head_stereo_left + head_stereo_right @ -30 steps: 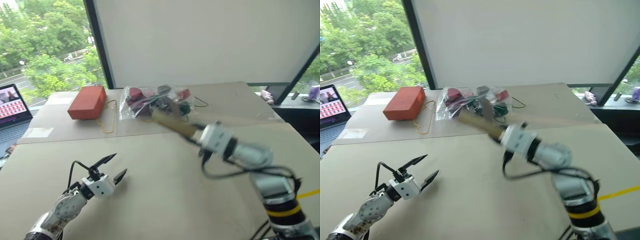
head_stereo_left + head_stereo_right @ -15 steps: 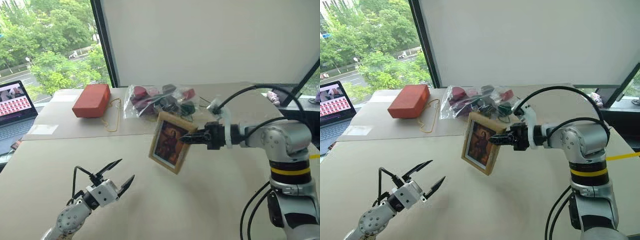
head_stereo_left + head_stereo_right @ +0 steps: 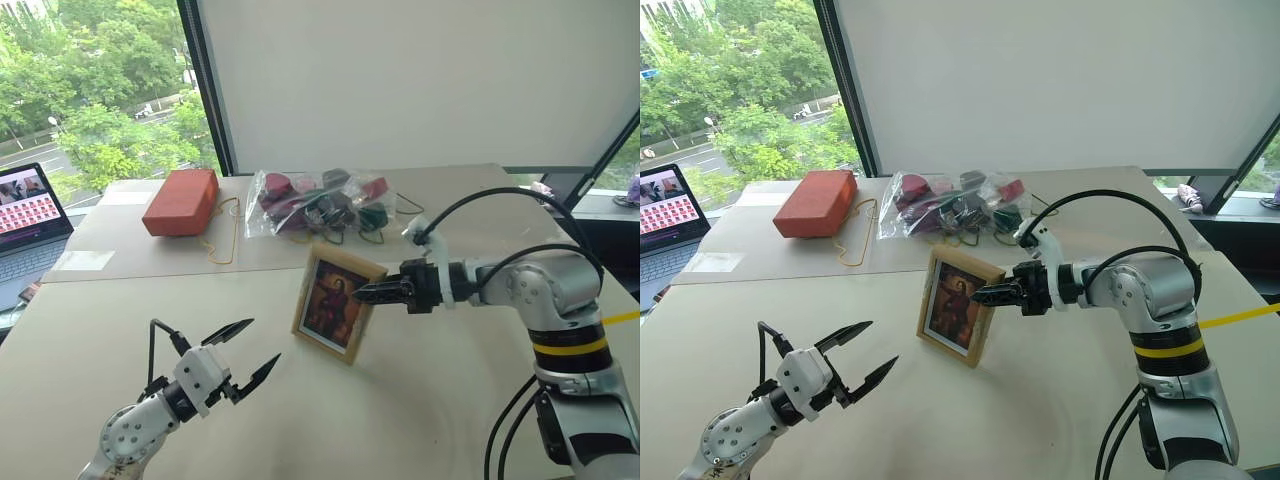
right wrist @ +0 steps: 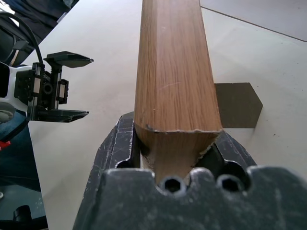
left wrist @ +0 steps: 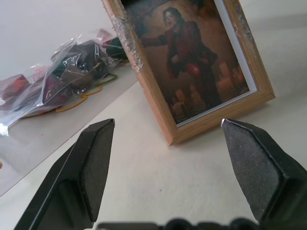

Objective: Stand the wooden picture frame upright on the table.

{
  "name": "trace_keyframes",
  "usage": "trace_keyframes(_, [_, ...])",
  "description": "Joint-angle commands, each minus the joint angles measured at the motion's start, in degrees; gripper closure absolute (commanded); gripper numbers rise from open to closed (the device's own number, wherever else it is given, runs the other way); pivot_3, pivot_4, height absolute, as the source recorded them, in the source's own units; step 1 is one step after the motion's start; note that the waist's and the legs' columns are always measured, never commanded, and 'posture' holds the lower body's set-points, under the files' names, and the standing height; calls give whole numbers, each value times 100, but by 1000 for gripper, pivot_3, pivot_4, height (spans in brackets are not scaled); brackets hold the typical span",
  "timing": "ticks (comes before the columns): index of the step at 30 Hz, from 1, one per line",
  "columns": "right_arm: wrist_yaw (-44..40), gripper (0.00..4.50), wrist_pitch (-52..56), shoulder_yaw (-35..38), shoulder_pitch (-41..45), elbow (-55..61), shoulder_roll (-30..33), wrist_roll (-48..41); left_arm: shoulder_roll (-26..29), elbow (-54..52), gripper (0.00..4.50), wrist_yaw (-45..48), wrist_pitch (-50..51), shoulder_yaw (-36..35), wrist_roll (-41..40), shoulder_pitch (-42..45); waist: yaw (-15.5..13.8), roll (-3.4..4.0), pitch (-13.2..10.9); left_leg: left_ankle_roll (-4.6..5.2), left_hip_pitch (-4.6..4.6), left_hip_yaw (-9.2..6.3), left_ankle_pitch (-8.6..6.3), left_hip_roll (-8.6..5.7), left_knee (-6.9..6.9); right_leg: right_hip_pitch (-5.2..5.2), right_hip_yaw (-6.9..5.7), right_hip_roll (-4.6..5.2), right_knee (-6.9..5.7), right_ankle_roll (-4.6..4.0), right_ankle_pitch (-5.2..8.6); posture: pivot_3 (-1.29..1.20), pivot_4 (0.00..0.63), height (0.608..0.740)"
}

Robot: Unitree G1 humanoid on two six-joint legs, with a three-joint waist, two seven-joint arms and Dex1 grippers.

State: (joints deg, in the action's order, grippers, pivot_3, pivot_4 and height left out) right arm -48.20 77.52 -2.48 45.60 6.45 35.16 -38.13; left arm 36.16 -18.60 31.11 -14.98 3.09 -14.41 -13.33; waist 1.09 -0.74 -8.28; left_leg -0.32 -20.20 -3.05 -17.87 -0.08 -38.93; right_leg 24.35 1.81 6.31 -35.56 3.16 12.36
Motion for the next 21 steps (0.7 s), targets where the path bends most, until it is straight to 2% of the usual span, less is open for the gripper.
trace_keyframes(1, [-41,1103,-98,56,-15,79,138,-65,-86,-30,564,84,-126,-159,123,-3,-5,0,0,0,0,0,0,0,0,0,0,0,0,0,0,0,150,740])
trace_keyframes(4, [-96,157,33,300,-69,239,332,-236,-155,4,564,92,-63,-250,142,26,-22,0,0,0,-3,0,0,-1,0,0,0,1,5,0,0,0,150,740])
trace_keyframes(8, [-188,157,253,814,-370,694,792,-604,-241,-81,564,41,261,-398,79,31,-47,0,0,1,-5,-1,-1,0,2,-1,0,1,44,0,0,0,150,740])
trace_keyframes(11, [-446,157,398,1619,-1332,1576,1456,-1092,-375,-457,564,-298,1602,-557,-524,-25,-89,-2,-1,12,-10,-7,-7,0,3,-8,-9,1,44,1,0,0,150,740])
trace_keyframes(15, [-232,157,250,2118,-2371,2207,1774,-1151,-640,-847,564,-797,2824,-758,-1020,15,-76,-4,-2,33,-11,-4,-19,0,0,-13,-9,2,44,6,-2,0,150,740])
trace_keyframes(18, [2054,157,-711,2563,-2894,2776,486,254,-1372,-724,564,-2034,3635,-1233,-1271,619,-41,-28,-1,32,0,-3,-18,2,-7,-21,-7,-1,51,5,-1,0,150,740])
trace_keyframes(21, [3702,157,-1487,2829,-2973,3128,-1094,998,-1724,-657,564,-2421,3974,-1362,-1197,991,-22,-31,0,-2,2,-7,1,0,-11,-13,0,-2,29,-4,-8,0,150,740])
